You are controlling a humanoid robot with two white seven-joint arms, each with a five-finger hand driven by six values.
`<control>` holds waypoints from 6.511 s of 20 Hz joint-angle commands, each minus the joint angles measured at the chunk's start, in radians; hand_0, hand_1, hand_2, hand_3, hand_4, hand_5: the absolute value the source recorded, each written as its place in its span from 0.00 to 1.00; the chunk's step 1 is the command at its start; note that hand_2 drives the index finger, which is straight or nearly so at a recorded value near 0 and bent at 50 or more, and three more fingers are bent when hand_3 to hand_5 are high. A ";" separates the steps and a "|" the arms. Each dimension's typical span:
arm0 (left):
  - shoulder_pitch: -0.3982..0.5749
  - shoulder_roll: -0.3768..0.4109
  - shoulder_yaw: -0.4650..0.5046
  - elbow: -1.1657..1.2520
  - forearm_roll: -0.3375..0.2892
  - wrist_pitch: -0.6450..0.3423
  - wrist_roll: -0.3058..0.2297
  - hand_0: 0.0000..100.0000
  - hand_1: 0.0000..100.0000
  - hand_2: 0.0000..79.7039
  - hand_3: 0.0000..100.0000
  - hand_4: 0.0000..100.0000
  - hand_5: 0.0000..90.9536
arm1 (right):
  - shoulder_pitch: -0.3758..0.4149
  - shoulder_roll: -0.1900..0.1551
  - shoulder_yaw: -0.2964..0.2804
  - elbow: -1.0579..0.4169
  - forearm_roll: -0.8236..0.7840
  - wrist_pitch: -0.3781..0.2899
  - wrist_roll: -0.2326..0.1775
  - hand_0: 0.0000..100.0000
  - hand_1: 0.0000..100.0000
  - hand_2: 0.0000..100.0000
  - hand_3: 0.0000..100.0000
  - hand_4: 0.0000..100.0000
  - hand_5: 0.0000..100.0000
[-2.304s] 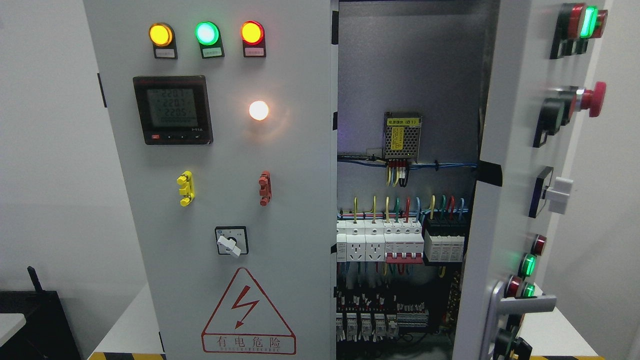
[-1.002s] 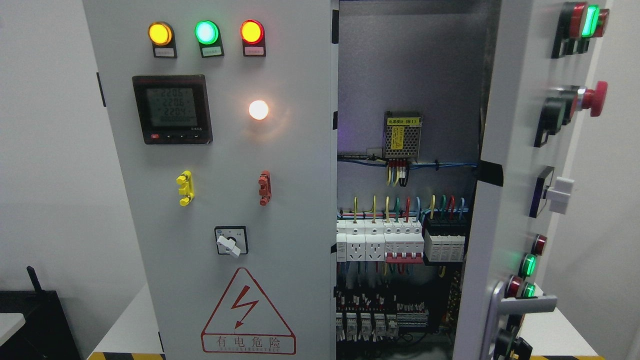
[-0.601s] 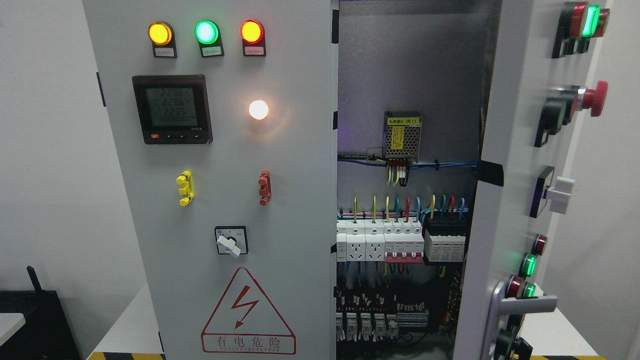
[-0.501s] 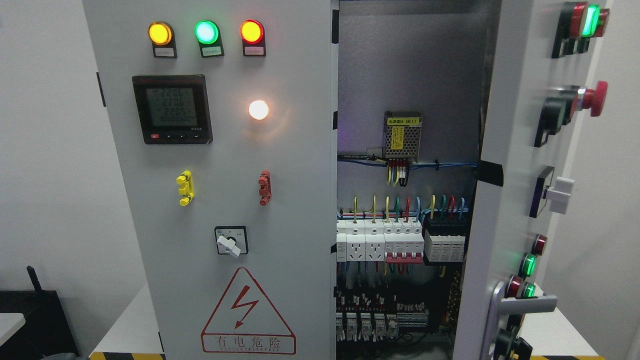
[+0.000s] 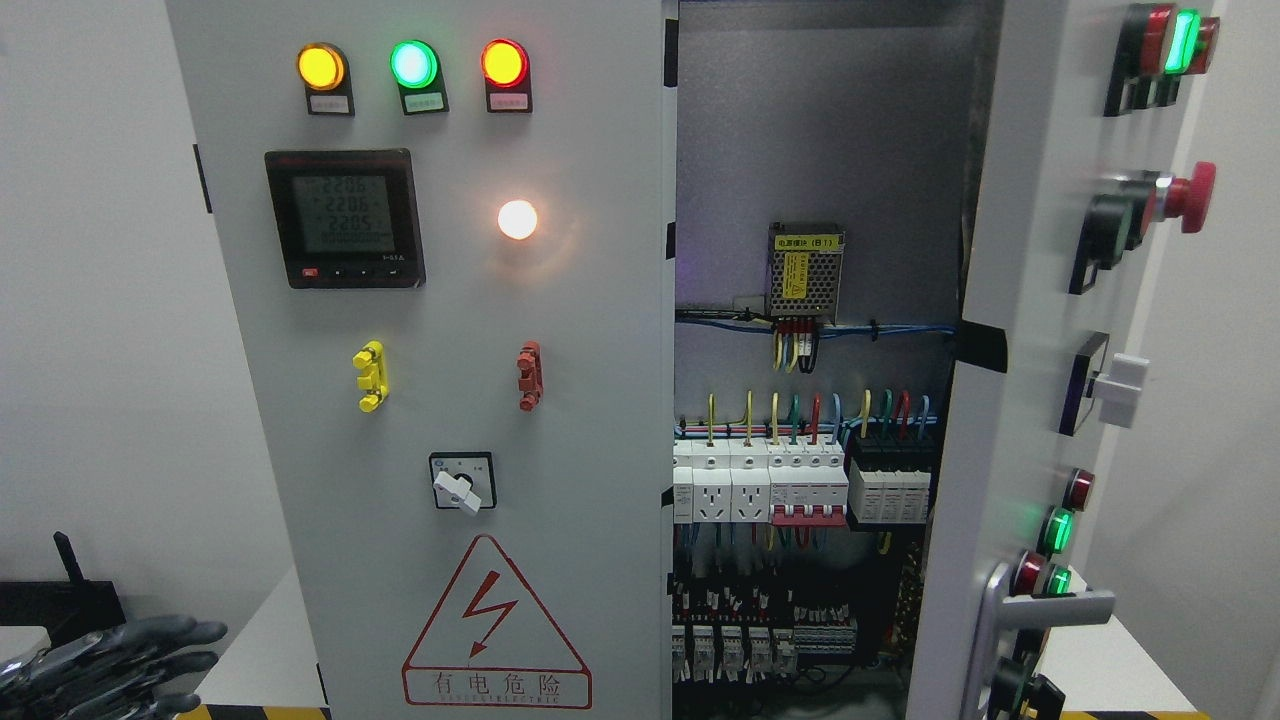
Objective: Open door with both hands
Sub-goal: 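Raise the left hand toward the gap beside the partly open door, then hook the left hand fingers behind the inner edge of the open door, then push the door outward with the left hand to swing it wide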
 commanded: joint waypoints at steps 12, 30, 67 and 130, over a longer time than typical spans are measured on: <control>-1.178 0.069 -1.289 0.012 0.231 0.140 0.075 0.00 0.00 0.00 0.00 0.03 0.00 | 0.000 0.000 0.000 0.000 -0.001 0.000 0.000 0.11 0.00 0.00 0.00 0.00 0.00; -1.552 -0.240 -1.651 0.018 0.429 0.138 0.217 0.00 0.00 0.00 0.00 0.03 0.00 | 0.000 0.000 0.000 0.000 0.000 0.000 0.000 0.11 0.00 0.00 0.00 0.00 0.00; -1.766 -0.761 -1.602 0.167 0.596 0.167 0.432 0.00 0.00 0.00 0.00 0.03 0.00 | 0.000 0.000 0.000 0.000 0.000 0.000 0.000 0.11 0.00 0.00 0.00 0.00 0.00; -1.782 -1.272 -1.510 0.319 0.532 0.170 0.745 0.00 0.00 0.00 0.00 0.03 0.00 | 0.000 0.000 0.000 0.000 0.000 0.000 0.000 0.11 0.00 0.00 0.00 0.00 0.00</control>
